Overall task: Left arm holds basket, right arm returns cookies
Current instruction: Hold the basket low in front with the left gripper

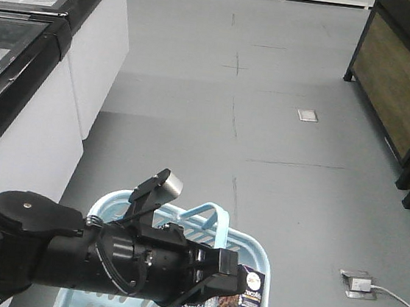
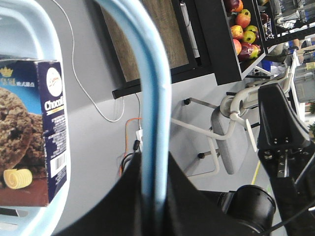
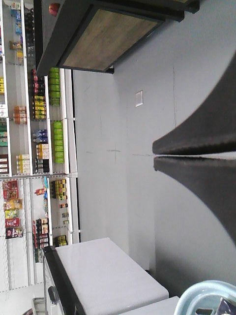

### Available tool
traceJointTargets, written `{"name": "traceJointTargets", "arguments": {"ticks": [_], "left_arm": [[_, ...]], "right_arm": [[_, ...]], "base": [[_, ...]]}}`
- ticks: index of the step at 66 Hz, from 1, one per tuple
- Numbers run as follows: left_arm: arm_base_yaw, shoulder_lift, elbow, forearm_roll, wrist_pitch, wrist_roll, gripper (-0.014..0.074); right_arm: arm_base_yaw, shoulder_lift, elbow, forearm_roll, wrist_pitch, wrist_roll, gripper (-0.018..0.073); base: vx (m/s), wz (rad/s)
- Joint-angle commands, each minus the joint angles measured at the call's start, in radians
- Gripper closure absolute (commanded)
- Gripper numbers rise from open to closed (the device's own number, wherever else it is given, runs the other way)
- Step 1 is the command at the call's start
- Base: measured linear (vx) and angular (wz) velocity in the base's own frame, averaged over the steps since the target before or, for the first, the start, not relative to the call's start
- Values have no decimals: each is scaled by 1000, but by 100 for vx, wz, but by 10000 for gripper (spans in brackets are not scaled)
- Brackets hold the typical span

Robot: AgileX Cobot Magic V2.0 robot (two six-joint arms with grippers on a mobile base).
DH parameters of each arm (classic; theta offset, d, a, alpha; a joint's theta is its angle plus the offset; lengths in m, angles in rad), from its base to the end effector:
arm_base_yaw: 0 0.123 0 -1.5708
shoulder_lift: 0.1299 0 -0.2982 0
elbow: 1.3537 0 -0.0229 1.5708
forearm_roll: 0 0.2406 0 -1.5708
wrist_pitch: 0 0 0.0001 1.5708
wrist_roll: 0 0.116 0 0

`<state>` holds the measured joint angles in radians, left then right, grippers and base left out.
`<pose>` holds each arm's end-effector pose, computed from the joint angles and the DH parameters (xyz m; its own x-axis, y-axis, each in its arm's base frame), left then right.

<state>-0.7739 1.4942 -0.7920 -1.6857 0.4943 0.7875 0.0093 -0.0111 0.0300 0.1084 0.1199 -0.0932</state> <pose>0.1853 -0.2577 0.2469 -0.9447 -0.0532 -0.3236 0.2542 0.5049 -0.8249 0.0582 0.0021 0.1916 -0.0512 0.0139 -0.9986 -0.0215 0.9997 0.0151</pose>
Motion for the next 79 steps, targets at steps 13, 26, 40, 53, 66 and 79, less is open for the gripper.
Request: {"name": "traceJointTargets", "arguments": {"ticks": [13,26,40,53,66,79], "left_arm": [[-5,-47,-29,88,31,22,604],[-5,-47,-29,90,31,22,604],[-5,-47,-29,89,31,22,604],[-5,-47,-29,89,30,22,604],[-5,-47,-29,89,31,22,604],[-5,-47,-29,89,31,22,604]], "right_arm": [[-5,-10,-2,-3,-74,-5,568],[-5,-10,-2,-3,-74,-5,568],[-5,-10,-2,-3,-74,-5,568],[-5,-10,-2,-3,-74,-5,568],[-5,-10,-2,-3,-74,-5,568],[-5,-10,-2,-3,-74,-5,568]], "base": [[0,0],[0,0],[0,0],[0,0],[0,0],[0,-1]]}}
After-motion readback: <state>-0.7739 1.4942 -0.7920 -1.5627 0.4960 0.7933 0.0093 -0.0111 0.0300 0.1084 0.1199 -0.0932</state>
